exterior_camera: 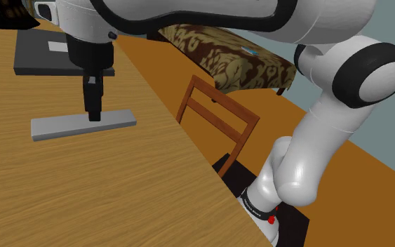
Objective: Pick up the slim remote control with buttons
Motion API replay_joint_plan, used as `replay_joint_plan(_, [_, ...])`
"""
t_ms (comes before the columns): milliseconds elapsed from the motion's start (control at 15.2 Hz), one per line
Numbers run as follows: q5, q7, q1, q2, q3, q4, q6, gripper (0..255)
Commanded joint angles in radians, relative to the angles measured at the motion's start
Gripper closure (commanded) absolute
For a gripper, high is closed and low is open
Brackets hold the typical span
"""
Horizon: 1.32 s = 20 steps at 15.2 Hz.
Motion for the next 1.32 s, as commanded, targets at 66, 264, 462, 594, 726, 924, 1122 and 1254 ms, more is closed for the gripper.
replay_joint_plan(66, [-0.003, -0.007, 0.009, 0.012, 0.009, -0.015, 0.028, 0])
replay_joint_plan(264, [-0.004, -0.005, 0.009, 0.012, 0.009, -0.054, 0.068, 0])
replay_joint_plan(462, [-0.005, -0.004, 0.009, 0.014, 0.008, -0.087, 0.102, 0])
replay_joint_plan(594, [-0.005, -0.004, 0.009, 0.015, 0.008, -0.084, 0.101, 255])
replay_joint_plan(726, [-0.005, -0.004, 0.009, 0.015, 0.008, -0.085, 0.101, 255])
replay_joint_plan(924, [-0.005, -0.004, 0.009, 0.015, 0.008, -0.086, 0.101, 255])
replay_joint_plan(1122, [-0.005, -0.004, 0.009, 0.016, 0.008, -0.085, 0.102, 255])
replay_joint_plan(1254, [-0.004, -0.005, 0.009, 0.013, 0.008, -0.074, 0.089, 255])
